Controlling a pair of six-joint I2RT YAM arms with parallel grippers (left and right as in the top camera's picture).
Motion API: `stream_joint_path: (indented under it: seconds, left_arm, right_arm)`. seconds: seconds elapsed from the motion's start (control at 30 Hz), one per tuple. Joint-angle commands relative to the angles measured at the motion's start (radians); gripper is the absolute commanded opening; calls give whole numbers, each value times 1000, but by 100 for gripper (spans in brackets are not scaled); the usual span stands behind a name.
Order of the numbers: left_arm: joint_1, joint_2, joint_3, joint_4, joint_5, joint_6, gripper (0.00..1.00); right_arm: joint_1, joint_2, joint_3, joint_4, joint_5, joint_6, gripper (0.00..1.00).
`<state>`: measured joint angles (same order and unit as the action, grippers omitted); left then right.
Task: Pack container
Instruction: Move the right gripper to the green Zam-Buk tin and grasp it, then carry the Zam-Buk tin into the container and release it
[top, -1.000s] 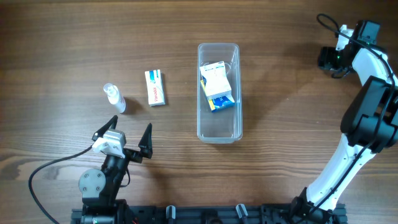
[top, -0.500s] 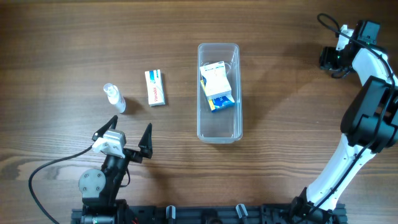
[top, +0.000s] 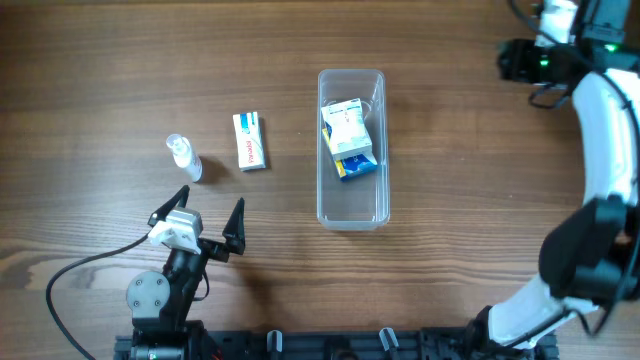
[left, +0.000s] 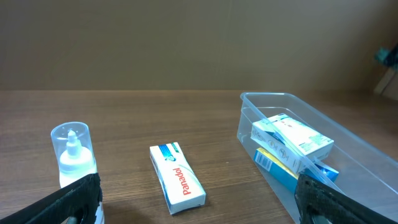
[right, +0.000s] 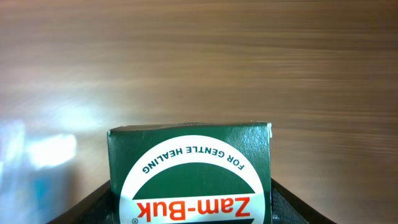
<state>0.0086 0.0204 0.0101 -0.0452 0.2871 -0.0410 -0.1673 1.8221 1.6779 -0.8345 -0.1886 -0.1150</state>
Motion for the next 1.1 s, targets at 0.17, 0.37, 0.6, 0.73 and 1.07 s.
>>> stream_joint_path:
  seconds: [0.17, 0.37, 0.6, 0.73, 1.07]
  left_arm:
    - [6, -6, -5, -3, 16, 14, 100]
    - [6, -6, -5, -3, 16, 14, 100]
    - [6, -6, -5, -3, 16, 14, 100]
    - [6, -6, -5, -3, 15, 14, 100]
    - [6, -6, -5, -3, 16, 14, 100]
  right_arm:
    - [425, -119, 9, -142, -48, 127, 63]
    - [581, -31, 9, -116, -19, 197, 64]
    - [596, 109, 9, -84, -15, 233, 67]
    - [596, 144, 9, -80, -15, 254, 68]
    - [596, 145, 9, -78, -15, 325, 79]
